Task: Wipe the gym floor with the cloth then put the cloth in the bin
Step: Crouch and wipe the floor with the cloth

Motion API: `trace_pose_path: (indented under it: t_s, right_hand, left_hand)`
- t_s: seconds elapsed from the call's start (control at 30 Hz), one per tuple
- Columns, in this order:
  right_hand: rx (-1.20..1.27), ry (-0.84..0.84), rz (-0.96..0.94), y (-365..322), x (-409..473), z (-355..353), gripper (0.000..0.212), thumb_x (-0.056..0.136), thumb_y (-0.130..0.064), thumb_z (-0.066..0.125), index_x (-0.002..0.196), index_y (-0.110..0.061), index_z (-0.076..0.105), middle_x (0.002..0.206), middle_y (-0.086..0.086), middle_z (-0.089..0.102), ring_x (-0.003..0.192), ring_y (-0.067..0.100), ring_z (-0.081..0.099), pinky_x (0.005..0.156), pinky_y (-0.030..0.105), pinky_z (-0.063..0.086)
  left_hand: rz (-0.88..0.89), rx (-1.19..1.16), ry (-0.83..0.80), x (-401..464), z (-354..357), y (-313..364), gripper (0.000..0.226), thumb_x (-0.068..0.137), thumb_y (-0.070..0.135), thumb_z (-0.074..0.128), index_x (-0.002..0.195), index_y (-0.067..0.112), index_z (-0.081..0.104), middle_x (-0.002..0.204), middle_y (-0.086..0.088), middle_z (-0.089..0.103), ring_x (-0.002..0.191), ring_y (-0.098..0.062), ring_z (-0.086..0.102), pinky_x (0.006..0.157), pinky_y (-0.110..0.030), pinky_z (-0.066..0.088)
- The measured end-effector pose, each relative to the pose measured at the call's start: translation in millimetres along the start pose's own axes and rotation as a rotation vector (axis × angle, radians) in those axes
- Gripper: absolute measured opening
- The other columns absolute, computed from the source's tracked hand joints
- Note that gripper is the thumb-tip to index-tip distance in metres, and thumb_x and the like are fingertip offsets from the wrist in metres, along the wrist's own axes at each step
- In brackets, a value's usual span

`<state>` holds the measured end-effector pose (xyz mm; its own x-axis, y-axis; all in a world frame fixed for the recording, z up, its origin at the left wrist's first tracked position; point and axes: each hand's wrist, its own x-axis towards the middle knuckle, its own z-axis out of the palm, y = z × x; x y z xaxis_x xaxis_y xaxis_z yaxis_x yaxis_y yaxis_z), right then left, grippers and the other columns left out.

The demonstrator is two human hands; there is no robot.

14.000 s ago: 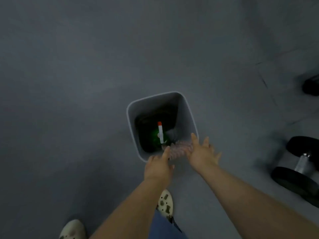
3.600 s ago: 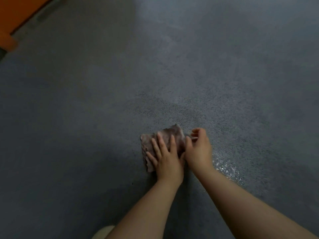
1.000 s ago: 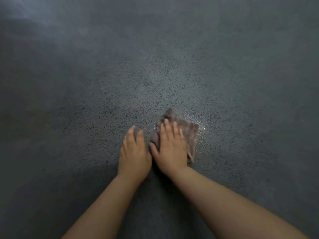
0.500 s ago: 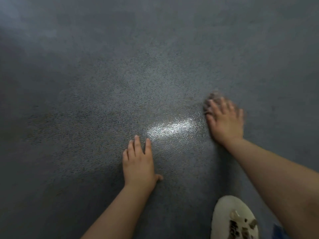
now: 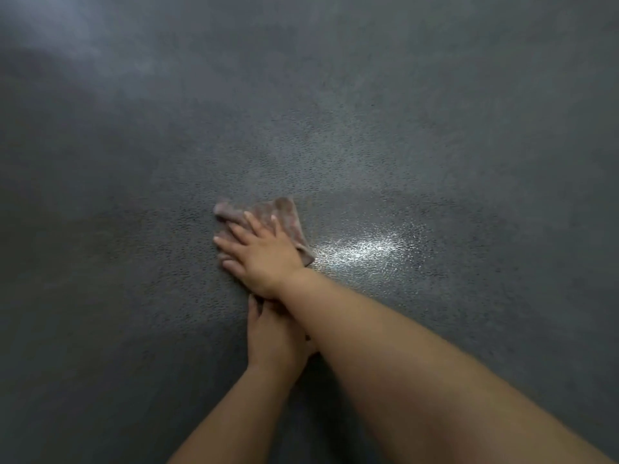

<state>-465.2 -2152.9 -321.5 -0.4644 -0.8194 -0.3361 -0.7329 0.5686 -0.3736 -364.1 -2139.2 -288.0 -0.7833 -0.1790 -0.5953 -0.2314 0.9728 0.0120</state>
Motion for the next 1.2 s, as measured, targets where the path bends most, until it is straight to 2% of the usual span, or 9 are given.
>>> trace_pose_path:
  t_s: [0.23,0.33,0.47,0.57,0.7,0.8,0.97,1.03,1.2]
  right_hand:
    - [-0.131,0.239,0.109,101,-60,6,0.053,0.087,-0.056,0.034,0.133,-0.037,0.052,0.143,0.004,0.047,0.135,0.032,0.038,0.111,0.057,0.018]
    - [-0.148,0.271,0.374,155,-102,-7,0.060,0.087,-0.062,0.024,0.142,-0.040,0.037,0.153,0.002,0.031,0.142,0.031,0.023,0.111,0.059,0.015]
    - [0.032,0.296,1.031,194,-151,-13,0.054,0.096,-0.054,0.030,0.148,-0.044,0.017,0.160,-0.007,0.004,0.146,0.030,0.003,0.110,0.067,0.003]
    - [0.126,0.314,1.150,171,-141,-9,0.053,0.099,-0.050,0.026,0.149,-0.042,0.011,0.160,-0.003,0.002,0.145,0.033,0.002,0.113,0.061,0.003]
    - [0.024,0.245,0.847,98,-118,14,0.055,0.096,-0.053,0.014,0.149,-0.040,0.009,0.160,-0.002,0.003,0.146,0.030,0.003,0.115,0.052,0.003]
    - [-0.072,0.241,0.521,52,-127,38,0.057,0.088,-0.050,0.025,0.139,-0.036,0.043,0.148,0.002,0.041,0.135,0.034,0.038,0.107,0.057,0.028]
    - [-0.216,0.079,0.038,110,-164,37,0.049,0.088,-0.051,0.038,0.132,-0.035,0.053,0.136,0.004,0.054,0.125,0.034,0.050,0.100,0.053,0.039]
    - [-0.230,0.148,0.171,158,-178,30,0.053,0.088,-0.050,0.038,0.135,-0.030,0.050,0.135,0.010,0.054,0.129,0.035,0.046,0.105,0.052,0.036]
    - [-0.038,0.316,0.978,219,-207,3,0.055,0.097,-0.049,0.028,0.149,-0.031,0.023,0.158,0.008,0.016,0.142,0.037,0.017,0.116,0.048,0.009]
  left_hand:
    - [-0.048,-0.124,0.035,5,6,-1,0.120,0.071,0.072,0.057,0.149,0.019,-0.016,0.156,0.002,-0.024,0.144,-0.016,-0.019,0.116,-0.044,-0.006]
    - [-0.051,-0.127,0.043,5,5,-1,0.122,0.071,0.073,0.057,0.148,0.018,-0.019,0.155,0.001,-0.027,0.144,-0.017,-0.020,0.116,-0.044,-0.007]
    - [-0.067,-0.114,0.033,6,5,2,0.123,0.070,0.073,0.057,0.149,0.017,-0.018,0.155,0.000,-0.026,0.144,-0.017,-0.019,0.116,-0.044,-0.007]
    - [-0.081,-0.096,0.020,7,3,4,0.124,0.068,0.074,0.058,0.149,0.016,-0.016,0.156,0.000,-0.025,0.145,-0.018,-0.018,0.116,-0.044,-0.007]
    - [-0.098,-0.070,0.006,7,0,7,0.123,0.068,0.074,0.058,0.150,0.016,-0.014,0.156,0.000,-0.023,0.145,-0.018,-0.016,0.116,-0.045,-0.007]
    - [-0.105,-0.075,0.003,7,0,7,0.120,0.071,0.070,0.060,0.150,0.017,-0.012,0.157,0.000,-0.022,0.146,-0.017,-0.014,0.116,-0.045,-0.006]
    - [-0.109,-0.054,-0.025,7,-2,8,0.121,0.070,0.072,0.059,0.150,0.017,-0.014,0.156,0.000,-0.023,0.146,-0.017,-0.014,0.116,-0.045,-0.004]
    - [-0.104,-0.046,-0.036,8,-4,8,0.123,0.070,0.074,0.058,0.150,0.016,-0.015,0.156,0.000,-0.024,0.145,-0.017,-0.015,0.116,-0.045,-0.004]
    - [-0.106,-0.034,-0.039,7,-6,8,0.123,0.069,0.074,0.058,0.150,0.016,-0.014,0.156,0.000,-0.023,0.146,-0.018,-0.014,0.117,-0.044,-0.004]
